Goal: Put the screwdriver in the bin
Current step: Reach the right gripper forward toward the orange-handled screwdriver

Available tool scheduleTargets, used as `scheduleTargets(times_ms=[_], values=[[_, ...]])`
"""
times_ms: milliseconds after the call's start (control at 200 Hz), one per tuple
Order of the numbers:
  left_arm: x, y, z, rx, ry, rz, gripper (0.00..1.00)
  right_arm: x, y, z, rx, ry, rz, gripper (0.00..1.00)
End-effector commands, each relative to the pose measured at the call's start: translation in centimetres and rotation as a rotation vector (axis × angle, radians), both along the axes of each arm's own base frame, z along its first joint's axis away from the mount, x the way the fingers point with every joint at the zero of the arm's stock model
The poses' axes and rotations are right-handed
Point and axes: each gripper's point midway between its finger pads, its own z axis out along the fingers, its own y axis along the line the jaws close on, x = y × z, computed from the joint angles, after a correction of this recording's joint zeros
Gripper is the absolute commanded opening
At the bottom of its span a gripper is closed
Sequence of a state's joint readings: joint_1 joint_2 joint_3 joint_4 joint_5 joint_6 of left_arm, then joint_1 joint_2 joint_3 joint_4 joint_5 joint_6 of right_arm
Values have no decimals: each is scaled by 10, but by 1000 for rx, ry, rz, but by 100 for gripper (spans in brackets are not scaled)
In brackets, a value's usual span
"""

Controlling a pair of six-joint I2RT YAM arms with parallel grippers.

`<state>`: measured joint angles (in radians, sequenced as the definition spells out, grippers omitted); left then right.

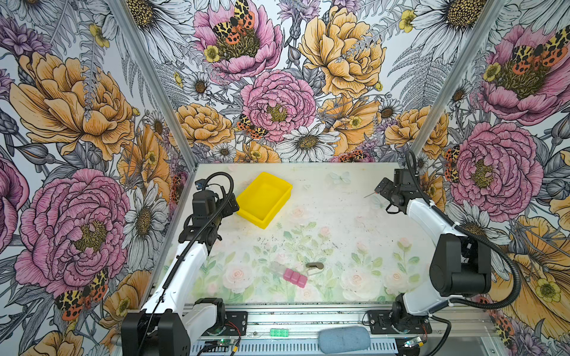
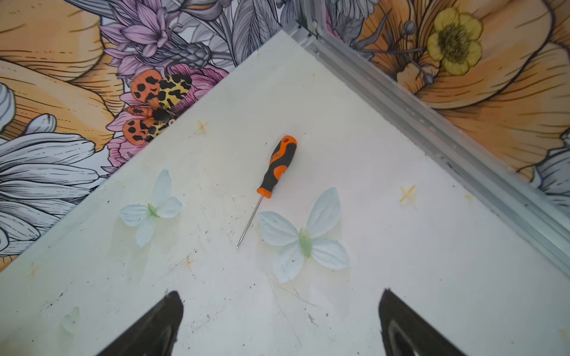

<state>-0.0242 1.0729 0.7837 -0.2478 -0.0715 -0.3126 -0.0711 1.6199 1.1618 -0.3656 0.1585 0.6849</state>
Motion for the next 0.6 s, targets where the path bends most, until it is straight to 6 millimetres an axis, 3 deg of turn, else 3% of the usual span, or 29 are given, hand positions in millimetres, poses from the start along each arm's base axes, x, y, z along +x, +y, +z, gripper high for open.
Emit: scheduleTargets(times_ms=[0, 245, 596], values=[[-1, -13, 13, -22, 5, -61, 99, 13, 4, 1, 122, 1, -68, 99], [9, -27, 20, -11, 8, -149, 99, 50, -2, -10, 170, 6, -111, 99], [18, -31, 39, 12, -30, -173, 99, 73, -22, -35, 169, 46, -191, 96]])
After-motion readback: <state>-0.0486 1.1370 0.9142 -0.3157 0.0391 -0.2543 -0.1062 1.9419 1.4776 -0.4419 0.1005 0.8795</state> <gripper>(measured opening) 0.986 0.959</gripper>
